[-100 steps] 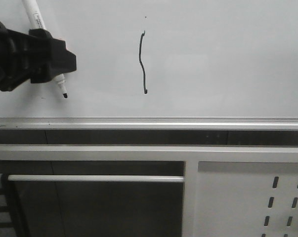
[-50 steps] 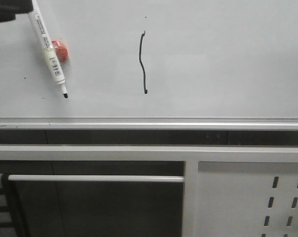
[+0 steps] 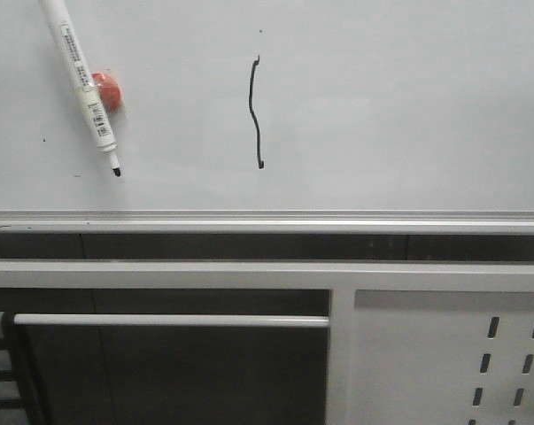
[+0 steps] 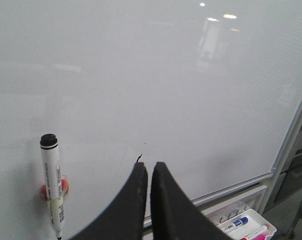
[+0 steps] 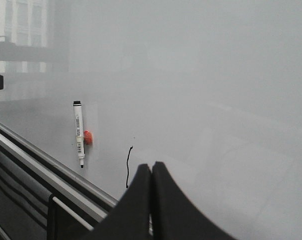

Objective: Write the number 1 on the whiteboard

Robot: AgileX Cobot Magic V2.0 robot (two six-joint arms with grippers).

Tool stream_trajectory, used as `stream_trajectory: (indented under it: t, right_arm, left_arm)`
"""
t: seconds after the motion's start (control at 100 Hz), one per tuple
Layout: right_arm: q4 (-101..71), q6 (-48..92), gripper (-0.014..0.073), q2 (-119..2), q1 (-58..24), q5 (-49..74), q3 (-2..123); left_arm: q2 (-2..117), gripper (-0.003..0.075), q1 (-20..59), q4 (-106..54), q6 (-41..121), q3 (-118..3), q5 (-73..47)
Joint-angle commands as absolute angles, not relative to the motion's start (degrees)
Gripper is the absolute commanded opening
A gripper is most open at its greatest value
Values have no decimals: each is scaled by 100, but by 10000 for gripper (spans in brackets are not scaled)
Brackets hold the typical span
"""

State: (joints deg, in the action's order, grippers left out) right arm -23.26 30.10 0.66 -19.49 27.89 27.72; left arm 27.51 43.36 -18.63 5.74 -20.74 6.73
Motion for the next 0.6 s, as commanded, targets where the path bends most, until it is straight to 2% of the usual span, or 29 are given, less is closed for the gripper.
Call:
stream_trajectory:
  t: [0.0, 0.32, 0.59]
  right_arm:
    - [-2346, 3017, -71, 152, -1911, 2351, 2892]
    - [-2346, 3017, -71, 152, -1911, 2351, 2892]
    - [-2346, 3017, -71, 152, -1911, 2351, 2892]
  left_arm:
    - [2561, -18, 4377, -1843, 586, -2249, 793]
    - [2533, -18, 4282, -1886, 586, -2249, 740]
    - [2520, -18, 3851, -828, 586, -2016, 561]
